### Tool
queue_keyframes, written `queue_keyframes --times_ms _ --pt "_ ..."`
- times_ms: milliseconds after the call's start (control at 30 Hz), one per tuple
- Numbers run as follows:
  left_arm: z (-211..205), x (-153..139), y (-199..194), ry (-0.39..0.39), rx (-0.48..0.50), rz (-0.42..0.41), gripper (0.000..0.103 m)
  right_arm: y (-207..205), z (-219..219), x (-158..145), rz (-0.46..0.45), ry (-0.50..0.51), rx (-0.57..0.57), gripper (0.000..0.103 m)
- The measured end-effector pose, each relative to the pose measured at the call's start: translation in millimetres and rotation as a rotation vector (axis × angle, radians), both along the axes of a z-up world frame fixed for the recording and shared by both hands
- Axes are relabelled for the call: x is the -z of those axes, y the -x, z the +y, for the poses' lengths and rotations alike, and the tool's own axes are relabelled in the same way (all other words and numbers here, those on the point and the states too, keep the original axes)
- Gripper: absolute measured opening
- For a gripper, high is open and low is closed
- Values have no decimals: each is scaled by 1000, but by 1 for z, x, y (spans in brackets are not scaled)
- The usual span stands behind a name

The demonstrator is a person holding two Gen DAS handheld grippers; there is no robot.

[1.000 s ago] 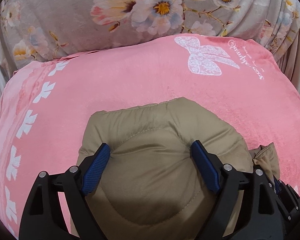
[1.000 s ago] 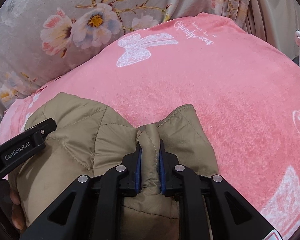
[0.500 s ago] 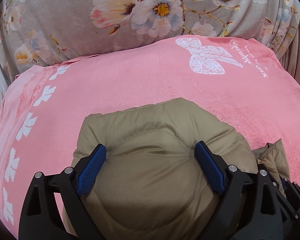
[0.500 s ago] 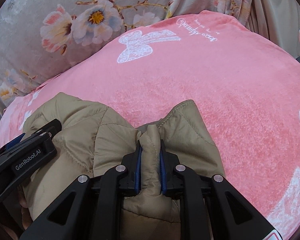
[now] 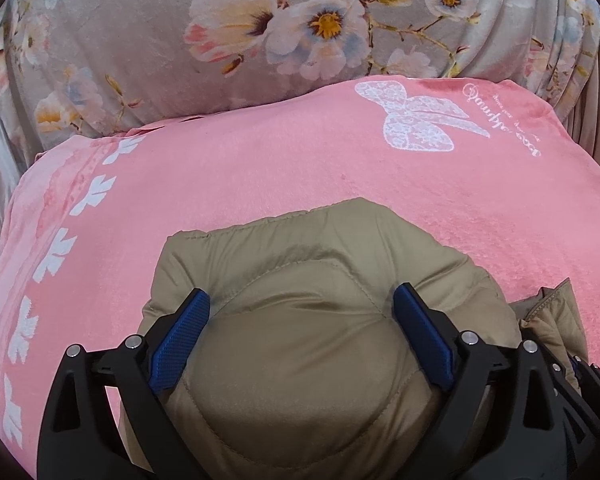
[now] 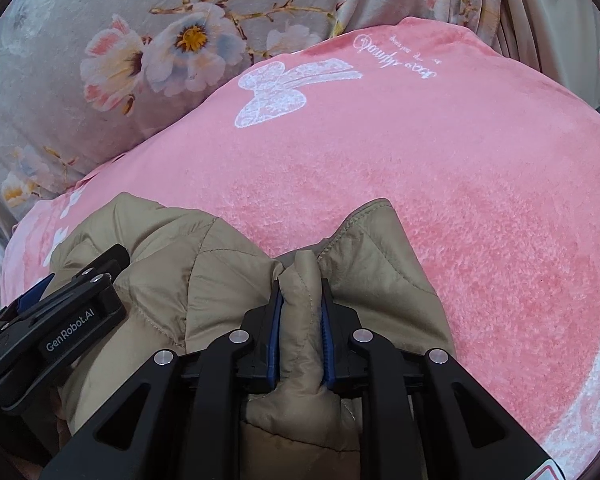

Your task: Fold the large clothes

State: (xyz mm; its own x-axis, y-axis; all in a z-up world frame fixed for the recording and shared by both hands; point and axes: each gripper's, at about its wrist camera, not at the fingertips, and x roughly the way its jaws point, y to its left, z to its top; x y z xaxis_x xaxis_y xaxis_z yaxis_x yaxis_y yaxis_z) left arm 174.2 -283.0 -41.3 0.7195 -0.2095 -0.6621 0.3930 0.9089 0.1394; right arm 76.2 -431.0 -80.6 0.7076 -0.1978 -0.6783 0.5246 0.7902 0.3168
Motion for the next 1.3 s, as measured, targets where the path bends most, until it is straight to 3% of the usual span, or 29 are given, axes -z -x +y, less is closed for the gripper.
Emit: queue_keyframes --times_ms 167,300,433,767,1300 --pt "17 -14 14 17 37 29 93 28 4 -22 -28 -15 3 16" --pt "55 -32 52 51 56 61 93 78 27 -53 -64 79 5 18" --pt "77 -23 76 69 35 124 93 94 51 -38 -24 28 -70 20" --pt "86 -3 94 57 36 74 98 87 75 -8 25 136 -51 20" --pt "82 6 103 25 27 -4 98 94 81 1 -8 172 -39 21"
